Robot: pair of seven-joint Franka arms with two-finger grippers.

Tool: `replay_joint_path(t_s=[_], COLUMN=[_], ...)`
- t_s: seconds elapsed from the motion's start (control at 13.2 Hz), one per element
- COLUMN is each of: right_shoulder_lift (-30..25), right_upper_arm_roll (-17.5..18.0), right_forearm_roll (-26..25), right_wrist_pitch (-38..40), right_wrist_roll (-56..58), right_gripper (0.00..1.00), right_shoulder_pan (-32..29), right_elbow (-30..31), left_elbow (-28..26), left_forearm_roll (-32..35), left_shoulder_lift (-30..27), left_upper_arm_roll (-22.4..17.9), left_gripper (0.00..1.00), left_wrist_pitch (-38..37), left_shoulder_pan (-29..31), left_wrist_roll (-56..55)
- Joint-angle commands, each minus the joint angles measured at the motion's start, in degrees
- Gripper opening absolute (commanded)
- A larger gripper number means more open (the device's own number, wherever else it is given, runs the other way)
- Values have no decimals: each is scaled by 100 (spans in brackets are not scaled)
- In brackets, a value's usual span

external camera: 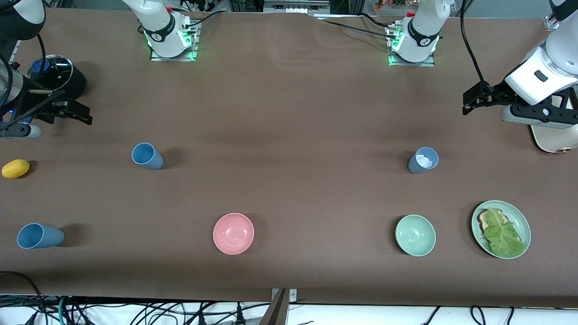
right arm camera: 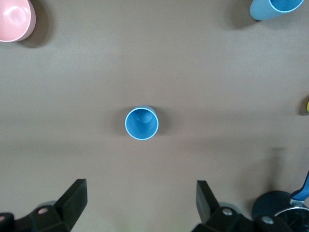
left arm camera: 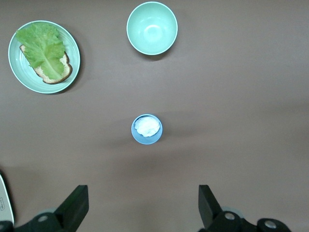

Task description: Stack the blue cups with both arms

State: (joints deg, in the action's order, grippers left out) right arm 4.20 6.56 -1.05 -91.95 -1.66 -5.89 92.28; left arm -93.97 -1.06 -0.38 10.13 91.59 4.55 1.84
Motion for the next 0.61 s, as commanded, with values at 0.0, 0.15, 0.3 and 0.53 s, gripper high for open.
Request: replay_joint_path(t_s=[0.0, 0.15, 0.3, 0.53], right_shoulder_lift=[-24, -24, -24, -24], right_upper_arm_roll=[73, 73, 73, 73], right_forearm_roll=[-18, -18, -18, -18], right_wrist_pitch=[11, 11, 11, 11], right_wrist_roll=[16, 42, 43, 43], right_gripper=[100, 100, 100, 100], right_shoulder_pan=[-79, -79, -79, -79], right_elbow=[10, 10, 10, 10], left_elbow=[-69, -60, -34, -16], left_forearm_roll=[9, 0, 0, 0], left_shoulder_lift=[-120, -138, -138, -138], left_upper_arm_roll=[15, -2, -28, -37], left_gripper=[100, 100, 100, 100], left_wrist_pitch=[43, 34, 17, -168], left_shoulder_pan=[55, 99, 99, 99], left_wrist_roll=[132, 141, 89, 88])
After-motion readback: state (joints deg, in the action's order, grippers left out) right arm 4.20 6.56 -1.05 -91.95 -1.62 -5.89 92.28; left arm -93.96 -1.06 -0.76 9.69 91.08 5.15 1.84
